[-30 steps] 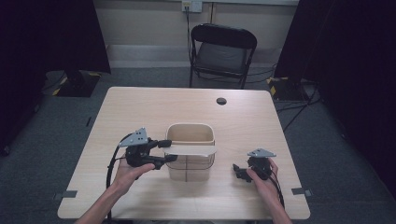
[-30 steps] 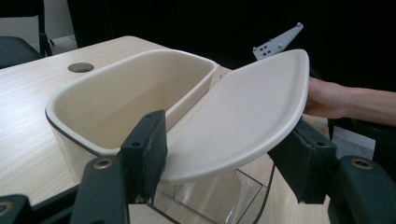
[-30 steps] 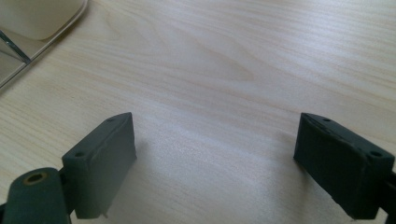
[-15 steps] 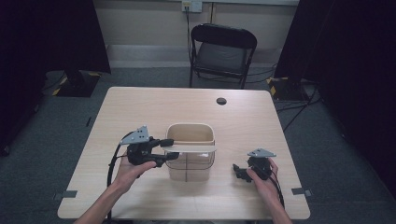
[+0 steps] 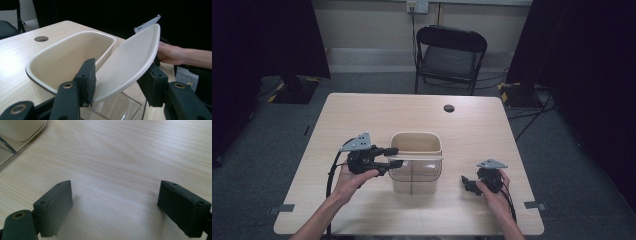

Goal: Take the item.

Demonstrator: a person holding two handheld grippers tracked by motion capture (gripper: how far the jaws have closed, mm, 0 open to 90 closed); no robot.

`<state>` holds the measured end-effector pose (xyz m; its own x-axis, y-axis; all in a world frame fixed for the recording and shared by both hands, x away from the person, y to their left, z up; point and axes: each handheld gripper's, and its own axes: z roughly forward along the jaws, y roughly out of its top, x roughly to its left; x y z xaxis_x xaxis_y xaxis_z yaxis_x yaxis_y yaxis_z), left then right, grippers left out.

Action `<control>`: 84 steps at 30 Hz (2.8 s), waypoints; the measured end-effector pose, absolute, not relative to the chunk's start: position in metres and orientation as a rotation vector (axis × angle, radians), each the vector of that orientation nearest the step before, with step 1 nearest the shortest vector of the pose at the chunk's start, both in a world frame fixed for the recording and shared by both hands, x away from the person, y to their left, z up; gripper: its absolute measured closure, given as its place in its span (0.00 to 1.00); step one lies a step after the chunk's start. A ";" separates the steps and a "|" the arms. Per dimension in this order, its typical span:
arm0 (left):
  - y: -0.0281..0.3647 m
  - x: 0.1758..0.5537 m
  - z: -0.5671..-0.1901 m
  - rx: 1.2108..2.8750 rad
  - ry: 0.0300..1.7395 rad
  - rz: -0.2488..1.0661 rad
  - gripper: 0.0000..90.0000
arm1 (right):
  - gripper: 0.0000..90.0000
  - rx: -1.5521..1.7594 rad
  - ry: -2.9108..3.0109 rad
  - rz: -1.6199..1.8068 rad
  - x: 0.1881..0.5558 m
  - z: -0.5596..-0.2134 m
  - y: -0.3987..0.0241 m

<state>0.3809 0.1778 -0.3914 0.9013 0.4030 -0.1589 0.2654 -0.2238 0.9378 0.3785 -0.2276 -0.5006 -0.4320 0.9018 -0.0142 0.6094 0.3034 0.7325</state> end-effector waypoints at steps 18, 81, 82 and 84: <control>0.179 0.387 -0.390 1.823 0.507 0.111 0.59 | 0.13 1.345 2.151 0.926 0.379 -0.501 -0.228; 0.177 0.413 -0.381 1.798 0.544 0.063 0.71 | 0.13 1.345 2.151 0.926 0.379 -0.501 -0.228; 0.178 0.413 -0.381 1.797 0.541 0.064 0.71 | 0.13 1.345 2.151 0.925 0.378 -0.501 -0.228; 0.178 0.413 -0.381 1.796 0.545 0.060 0.72 | 0.13 1.345 2.151 0.926 0.378 -0.501 -0.228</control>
